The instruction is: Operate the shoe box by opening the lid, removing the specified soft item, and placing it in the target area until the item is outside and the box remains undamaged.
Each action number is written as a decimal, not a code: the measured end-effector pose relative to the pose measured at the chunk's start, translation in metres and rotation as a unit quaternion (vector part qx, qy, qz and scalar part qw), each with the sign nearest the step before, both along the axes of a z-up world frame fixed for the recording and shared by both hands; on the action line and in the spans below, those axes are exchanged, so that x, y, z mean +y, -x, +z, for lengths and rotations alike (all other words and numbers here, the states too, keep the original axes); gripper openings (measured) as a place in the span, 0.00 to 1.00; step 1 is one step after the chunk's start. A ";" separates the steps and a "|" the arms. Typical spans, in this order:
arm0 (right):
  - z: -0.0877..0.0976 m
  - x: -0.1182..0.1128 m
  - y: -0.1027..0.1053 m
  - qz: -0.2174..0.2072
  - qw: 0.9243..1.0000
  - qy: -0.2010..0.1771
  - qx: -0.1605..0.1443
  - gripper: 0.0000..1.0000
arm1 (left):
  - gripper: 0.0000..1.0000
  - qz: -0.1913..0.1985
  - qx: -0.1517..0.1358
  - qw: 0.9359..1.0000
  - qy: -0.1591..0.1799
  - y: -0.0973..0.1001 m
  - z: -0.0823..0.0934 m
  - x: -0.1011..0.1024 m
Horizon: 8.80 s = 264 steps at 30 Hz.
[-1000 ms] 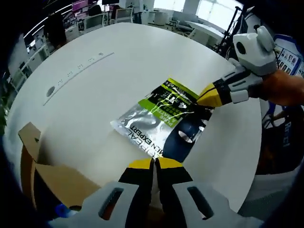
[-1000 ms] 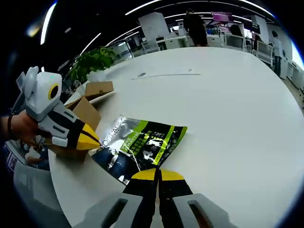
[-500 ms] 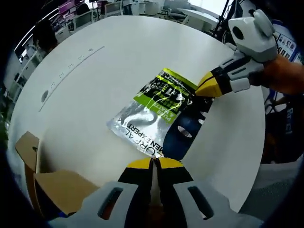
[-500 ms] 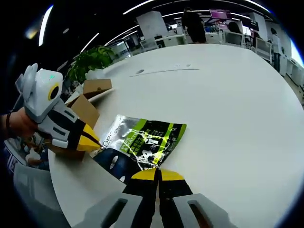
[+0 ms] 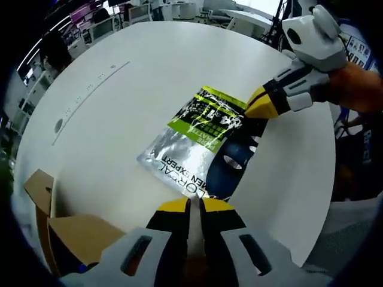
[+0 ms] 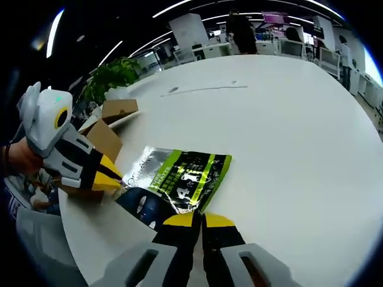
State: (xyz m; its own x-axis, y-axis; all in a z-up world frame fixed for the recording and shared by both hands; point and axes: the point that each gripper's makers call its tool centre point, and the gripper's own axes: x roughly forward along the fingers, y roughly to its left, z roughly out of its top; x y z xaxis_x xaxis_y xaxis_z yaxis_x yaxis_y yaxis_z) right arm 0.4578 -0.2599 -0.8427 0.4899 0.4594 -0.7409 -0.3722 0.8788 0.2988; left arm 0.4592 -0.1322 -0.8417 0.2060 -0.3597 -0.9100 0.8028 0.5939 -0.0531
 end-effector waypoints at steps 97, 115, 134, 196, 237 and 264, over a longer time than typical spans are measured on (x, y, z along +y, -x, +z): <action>0.115 0.244 0.038 0.183 0.970 -0.059 -0.148 0.22 | 0.28 0.269 -0.181 0.926 0.194 0.067 0.148 0.264; 0.100 0.289 0.021 0.223 0.965 -0.057 -0.126 0.21 | 0.29 0.283 -0.179 0.923 0.191 0.079 0.144 0.282; 0.069 0.320 0.013 0.257 0.961 -0.048 -0.085 0.21 | 0.29 0.303 -0.182 0.914 0.200 0.083 0.149 0.293; 0.042 0.351 0.010 0.258 0.965 -0.026 -0.039 0.00 | 0.26 0.344 -0.153 0.899 0.225 0.089 0.135 0.313; 0.080 0.262 -0.007 0.161 0.984 -0.020 -0.074 0.00 | 0.28 0.329 -0.046 0.923 0.195 0.055 0.064 0.256; 0.068 0.256 -0.015 0.172 0.982 -0.022 -0.075 0.00 | 0.11 0.360 0.044 0.905 0.224 0.043 0.027 0.239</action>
State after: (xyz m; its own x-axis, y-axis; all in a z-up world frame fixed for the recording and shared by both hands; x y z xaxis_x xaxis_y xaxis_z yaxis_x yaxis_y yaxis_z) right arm 0.4731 -0.0038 -0.7749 0.4019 0.6469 -0.6481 -0.6872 0.6808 0.2533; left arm 0.4159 0.1067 -0.8151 0.4682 -0.4977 -0.7301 0.1977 0.8643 -0.4625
